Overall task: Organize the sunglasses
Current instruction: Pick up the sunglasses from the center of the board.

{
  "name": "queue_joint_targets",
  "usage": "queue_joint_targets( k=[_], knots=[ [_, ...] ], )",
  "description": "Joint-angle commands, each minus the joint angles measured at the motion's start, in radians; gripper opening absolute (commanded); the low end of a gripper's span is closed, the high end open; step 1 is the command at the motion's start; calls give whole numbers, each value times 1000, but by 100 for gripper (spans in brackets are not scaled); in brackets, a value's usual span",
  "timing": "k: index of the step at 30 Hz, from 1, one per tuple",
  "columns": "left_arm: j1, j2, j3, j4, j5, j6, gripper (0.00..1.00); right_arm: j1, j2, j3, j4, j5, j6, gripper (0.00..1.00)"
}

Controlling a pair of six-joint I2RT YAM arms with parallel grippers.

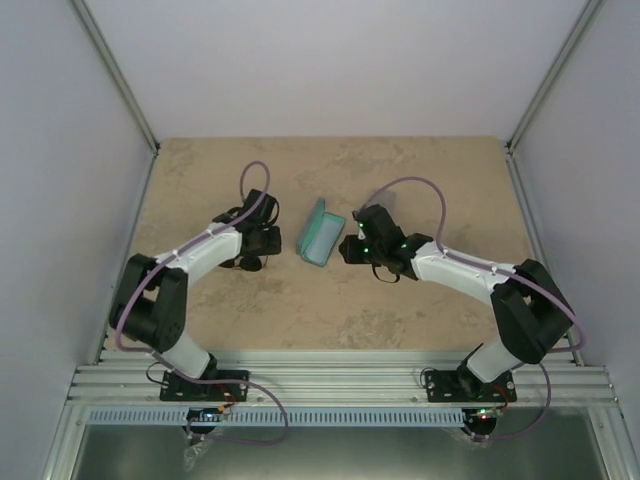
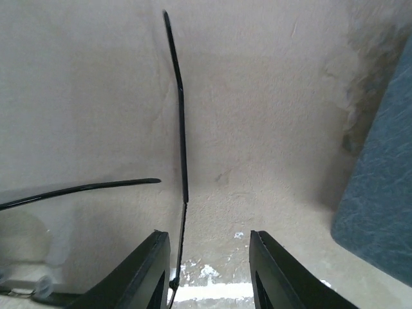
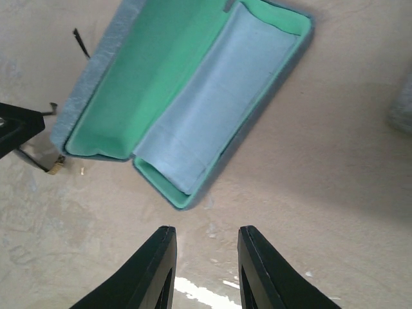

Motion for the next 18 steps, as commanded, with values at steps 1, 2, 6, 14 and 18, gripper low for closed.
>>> queue_joint_targets(
  k=[1, 2, 6, 14, 18],
  knots=[
    [-27, 89, 56, -74, -31, 41, 36, -24, -33, -49, 54, -2, -23, 28],
    [-28, 109, 64, -80, -36, 41, 36, -28, -37, -56, 58, -5, -24, 28],
    [-29, 155, 87, -93, -67, 45, 36, -38, -58, -81, 67, -6, -25, 28],
    [-29, 231, 115, -99, -54, 66, 25, -47, -82, -98, 70, -4, -19, 28],
    [-29, 253, 130, -112, -87, 69, 19, -47, -88, -97, 67, -6, -17, 28]
  ],
)
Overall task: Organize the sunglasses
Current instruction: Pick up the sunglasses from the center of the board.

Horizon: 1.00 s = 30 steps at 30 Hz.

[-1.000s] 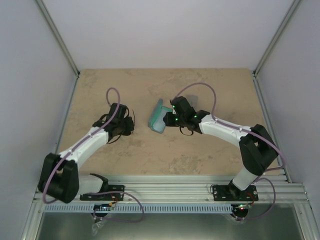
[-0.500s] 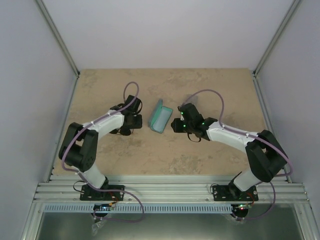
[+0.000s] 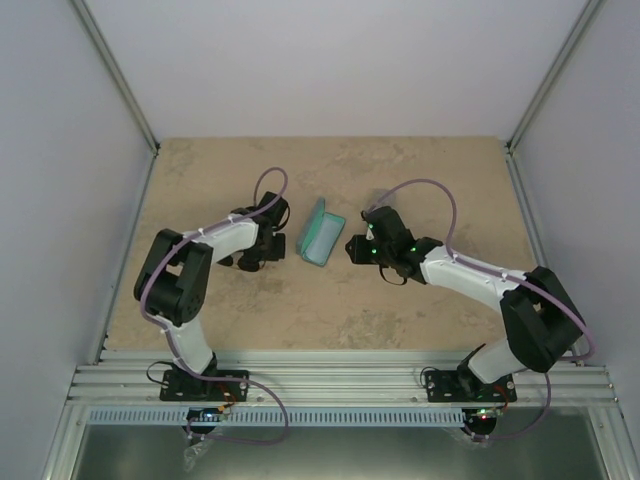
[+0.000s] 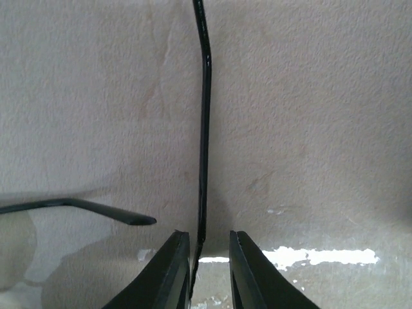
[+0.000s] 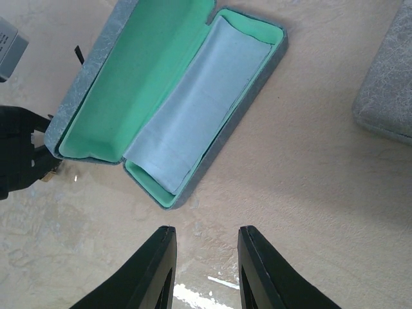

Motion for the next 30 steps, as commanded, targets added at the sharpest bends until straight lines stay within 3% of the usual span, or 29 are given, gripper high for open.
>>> queue_joint_targets(
  k=[1, 8, 10, 12, 15, 23, 30],
  knots=[
    [-1, 29, 30, -24, -28, 20, 18, -6, -25, -15, 19, 3, -8, 28],
    [0, 58, 38, -43, -54, 23, 16, -8, -52, -15, 14, 8, -5, 28],
    [-1, 61, 43, -49, -59, 26, 11, -8, -61, -18, 12, 10, -5, 28],
    [-1, 50, 47, -50, -60, 24, 0, -9, -69, -19, 10, 10, -5, 28],
    [0, 5, 57, -51, -52, 27, 0, -9, -84, -20, 11, 2, -8, 28],
    [-2, -288, 70, -23, 29, 70, 0, -9, -137, -29, 93, -138, -42, 32],
    [-2, -616, 26, 192, 337, 180, 0, -10, -198, -23, 228, -336, 19, 41]
  ],
)
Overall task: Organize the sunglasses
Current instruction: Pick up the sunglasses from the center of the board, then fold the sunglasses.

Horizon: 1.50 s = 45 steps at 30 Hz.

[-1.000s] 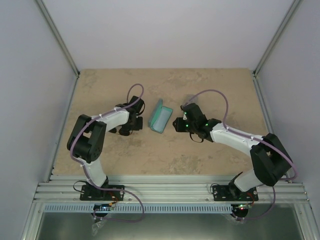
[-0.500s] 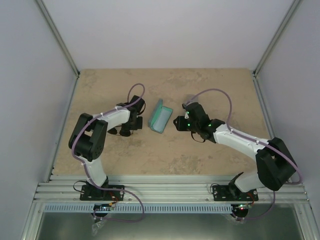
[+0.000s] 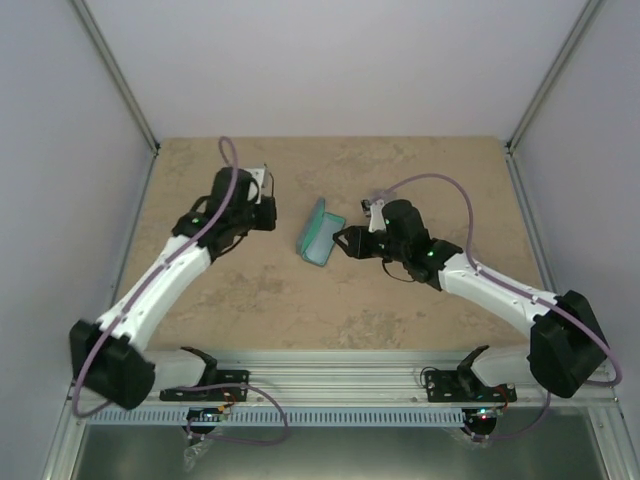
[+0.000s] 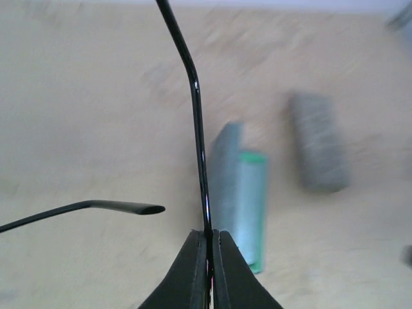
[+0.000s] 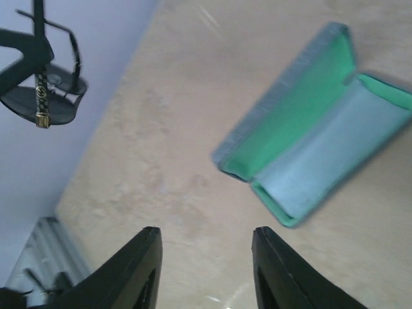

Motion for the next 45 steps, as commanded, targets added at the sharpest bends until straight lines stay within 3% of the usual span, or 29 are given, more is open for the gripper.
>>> queue_joint_targets(
  k=[1, 5, 10, 20, 29, 36, 45],
  knots=[
    [-2, -177, -38, 206, 264, 87, 0, -5, -55, -3, 158, -178, 45, 45],
    [-2, -337, -128, 424, 497, 120, 0, 1, -72, 15, 269, -282, 140, 57],
    [-2, -460, -200, 652, 722, 164, 0, 40, -41, 81, 418, -401, 283, 65],
    [-2, -522, -203, 785, 1013, 229, 0, 113, 4, 198, 560, -474, 409, 67],
    [-2, -556, -226, 872, 1102, 218, 0, 138, 17, 218, 590, -473, 418, 49],
    [-2, -572, -245, 898, 1129, 197, 0, 141, 8, 218, 669, -471, 412, 44],
    [-2, -577, -264, 937, 1144, 171, 0, 146, 21, 231, 714, -491, 443, 29]
  ],
)
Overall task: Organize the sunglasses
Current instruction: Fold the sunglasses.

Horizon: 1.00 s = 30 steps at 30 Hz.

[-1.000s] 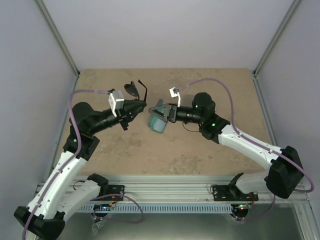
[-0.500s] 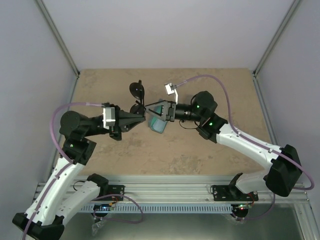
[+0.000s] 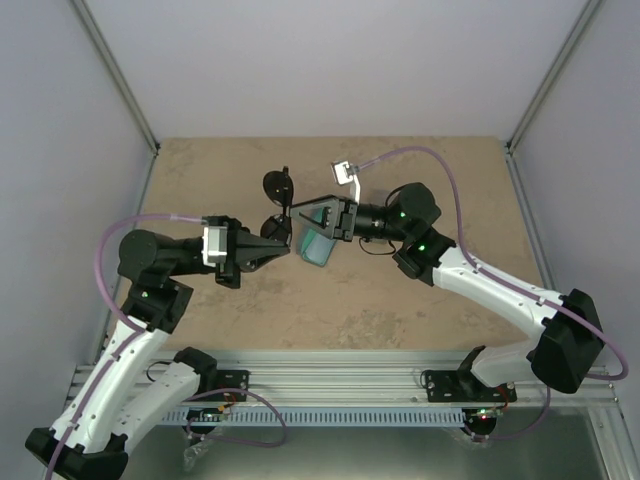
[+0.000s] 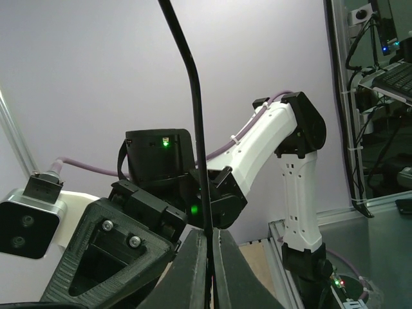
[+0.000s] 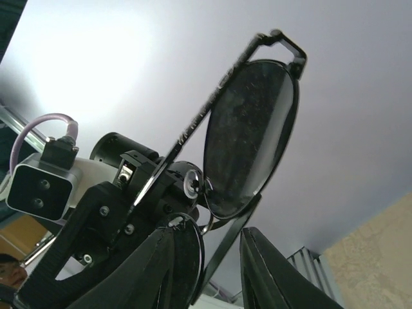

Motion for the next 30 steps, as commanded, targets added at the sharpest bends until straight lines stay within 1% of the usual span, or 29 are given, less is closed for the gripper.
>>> queue_joint_targets(
  k=[1, 15, 21, 30],
  knots=[
    [-2, -10, -13, 68, 34, -7, 0, 9, 9, 26, 74, -27, 26, 29],
    [-2, -24, -17, 93, 45, -9, 0, 21, 67, 55, 78, -58, 78, 28],
    [-2, -30, -25, 81, 48, -4, 0, 21, 64, 57, 106, -58, 86, 20],
    [-2, -37, -31, 55, 30, 8, 0, 21, 37, 41, 130, -42, 101, 1]
  ],
)
